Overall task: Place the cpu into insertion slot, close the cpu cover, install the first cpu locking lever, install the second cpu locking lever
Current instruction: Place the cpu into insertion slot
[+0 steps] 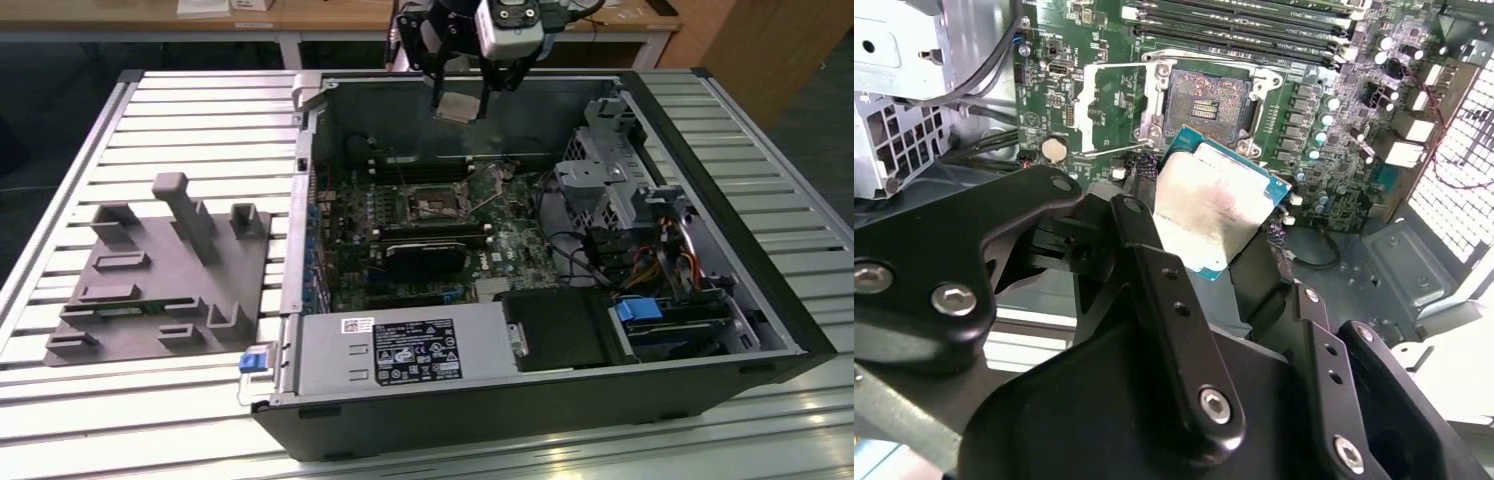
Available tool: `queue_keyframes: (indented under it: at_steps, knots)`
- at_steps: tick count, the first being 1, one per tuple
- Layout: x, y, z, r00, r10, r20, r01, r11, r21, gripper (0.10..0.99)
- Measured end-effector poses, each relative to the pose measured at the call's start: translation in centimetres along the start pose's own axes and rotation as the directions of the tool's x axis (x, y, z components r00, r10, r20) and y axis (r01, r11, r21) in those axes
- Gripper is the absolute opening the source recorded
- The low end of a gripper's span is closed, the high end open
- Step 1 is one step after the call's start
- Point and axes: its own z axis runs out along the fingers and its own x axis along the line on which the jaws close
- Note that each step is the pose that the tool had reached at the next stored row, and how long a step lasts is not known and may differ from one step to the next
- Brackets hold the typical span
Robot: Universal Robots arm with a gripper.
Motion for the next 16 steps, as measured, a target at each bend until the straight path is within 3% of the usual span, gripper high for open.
queue_keyframes:
  at_steps: [16]
  knots:
    - [0.00, -0.01, 0.04, 0.9993, 0.038, 0.0034, -0.038, 0.9993, -0.001, 0.541]
